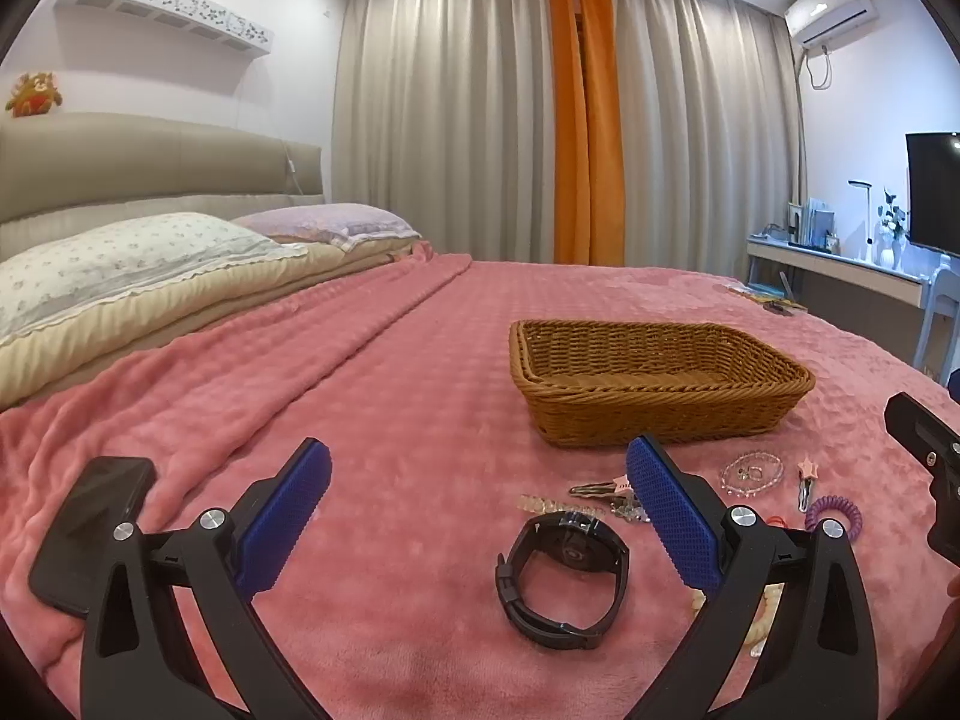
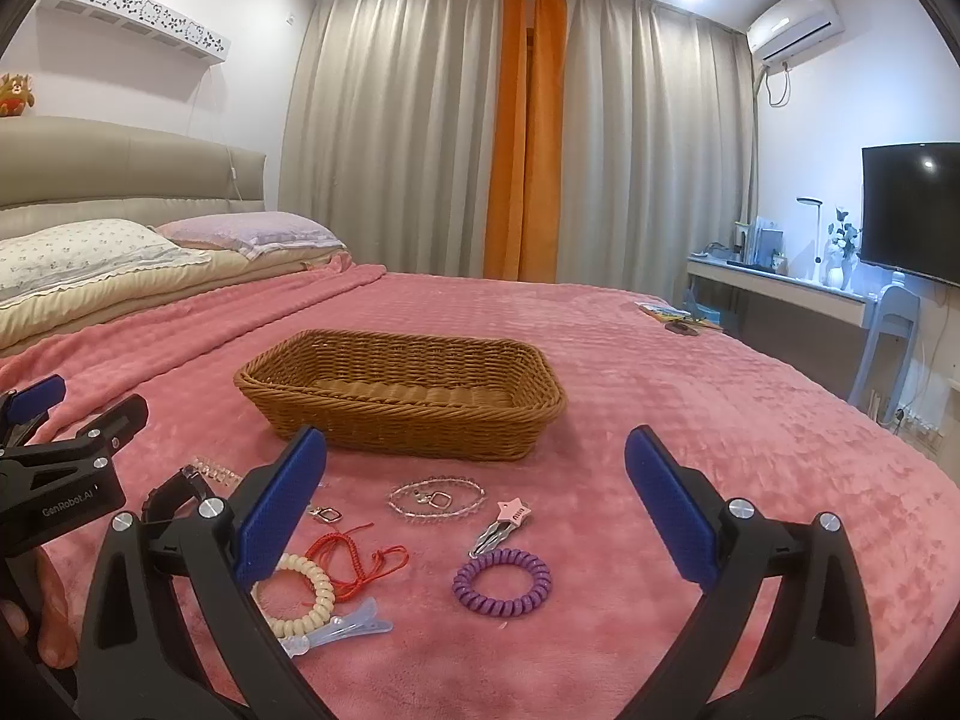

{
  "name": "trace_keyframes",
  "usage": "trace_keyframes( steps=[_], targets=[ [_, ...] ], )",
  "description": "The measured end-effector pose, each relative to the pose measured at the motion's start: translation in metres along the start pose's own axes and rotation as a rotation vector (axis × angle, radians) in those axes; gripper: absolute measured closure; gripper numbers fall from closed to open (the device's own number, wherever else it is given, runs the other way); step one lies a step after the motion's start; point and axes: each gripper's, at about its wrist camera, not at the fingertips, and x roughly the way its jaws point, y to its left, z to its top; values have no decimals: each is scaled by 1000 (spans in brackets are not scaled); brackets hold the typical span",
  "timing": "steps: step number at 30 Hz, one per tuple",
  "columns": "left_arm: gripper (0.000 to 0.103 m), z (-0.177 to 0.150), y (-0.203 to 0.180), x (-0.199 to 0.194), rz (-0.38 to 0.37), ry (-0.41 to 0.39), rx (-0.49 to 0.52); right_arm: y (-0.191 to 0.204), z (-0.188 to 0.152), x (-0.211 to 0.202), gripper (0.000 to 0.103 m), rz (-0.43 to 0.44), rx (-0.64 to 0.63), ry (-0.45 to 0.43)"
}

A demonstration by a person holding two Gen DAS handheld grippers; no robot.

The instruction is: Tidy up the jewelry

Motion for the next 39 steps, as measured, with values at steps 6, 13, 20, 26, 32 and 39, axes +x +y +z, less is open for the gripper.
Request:
trace_keyframes(
  steps=[6,13,20,26,32,39],
  targets=[
    [8,0,0,0,-1,1,0,-1,-1,0,8,-1,0,1],
    [7,0,1,0,-1,2,0,-1,-1,0,8,-3,-2,0],
    [7,0,1,0,-1,3,0,-1,-1,0,8,-4,-5,0],
    [8,0,1,0,-2,3,-1,-1,-1,0,8,-5,-4,0],
    [8,0,1,0,-2,3,-1,-1,-1,0,8,-6,-9,-1],
    [7,0,2,0,-2,3,-1,-1,-1,-1,8,-7,-11,-1]
  ],
)
